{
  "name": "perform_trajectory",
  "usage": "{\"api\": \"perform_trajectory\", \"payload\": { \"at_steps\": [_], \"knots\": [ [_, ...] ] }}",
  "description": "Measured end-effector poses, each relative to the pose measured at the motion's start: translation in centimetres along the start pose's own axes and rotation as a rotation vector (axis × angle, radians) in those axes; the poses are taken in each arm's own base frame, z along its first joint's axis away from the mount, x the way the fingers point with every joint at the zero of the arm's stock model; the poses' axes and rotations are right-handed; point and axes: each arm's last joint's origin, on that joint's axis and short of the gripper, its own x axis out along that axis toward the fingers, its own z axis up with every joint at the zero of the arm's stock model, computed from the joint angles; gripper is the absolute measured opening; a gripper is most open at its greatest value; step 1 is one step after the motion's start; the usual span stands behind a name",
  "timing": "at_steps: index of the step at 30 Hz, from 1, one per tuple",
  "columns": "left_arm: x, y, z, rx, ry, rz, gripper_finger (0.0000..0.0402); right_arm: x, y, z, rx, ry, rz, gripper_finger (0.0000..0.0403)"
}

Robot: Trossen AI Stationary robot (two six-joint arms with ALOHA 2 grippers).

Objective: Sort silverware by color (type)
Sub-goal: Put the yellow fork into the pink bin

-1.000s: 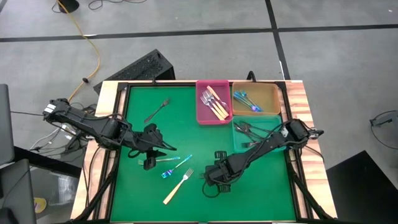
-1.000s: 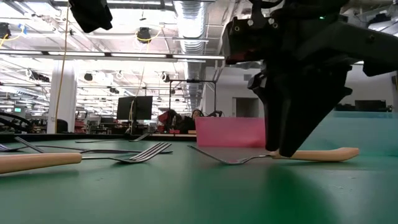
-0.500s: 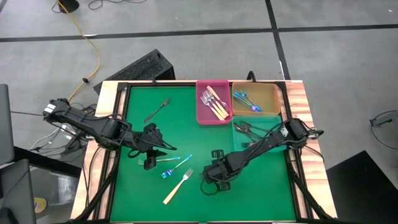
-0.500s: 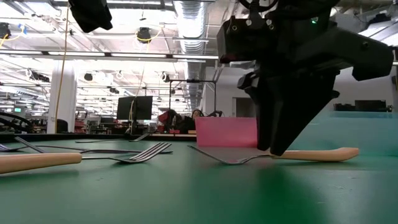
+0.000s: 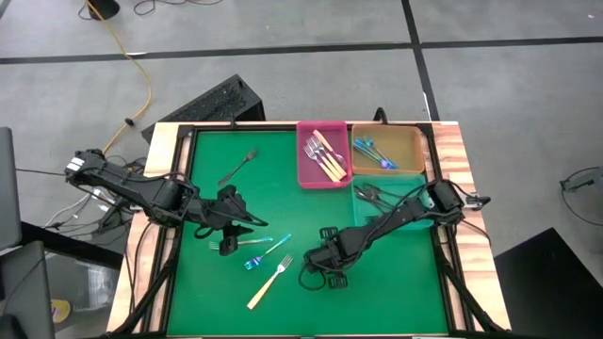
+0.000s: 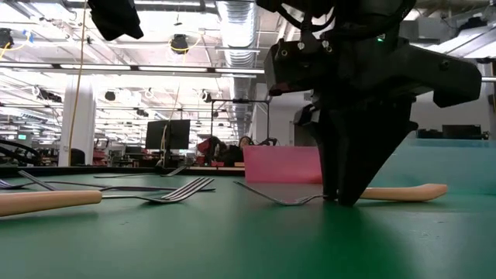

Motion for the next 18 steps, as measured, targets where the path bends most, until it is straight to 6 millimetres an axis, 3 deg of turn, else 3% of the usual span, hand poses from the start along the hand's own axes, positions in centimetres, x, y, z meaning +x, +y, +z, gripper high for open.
{"api": "perform_trajectory", "payload": {
  "at_steps": [9, 18],
  "knots": [
    [0.0, 0.05, 0.01, 0.002, -0.006, 0.015, 0.013, 0.16, -0.48, -0.02, 0.02, 0.017, 0.021, 0.0051],
    [0.0, 0.08, 0.02, 0.001, -0.012, 0.026, 0.013, -0.44, -0.42, -0.06, 0.068, 0.013, 0.054, 0.005]
  ]
}}
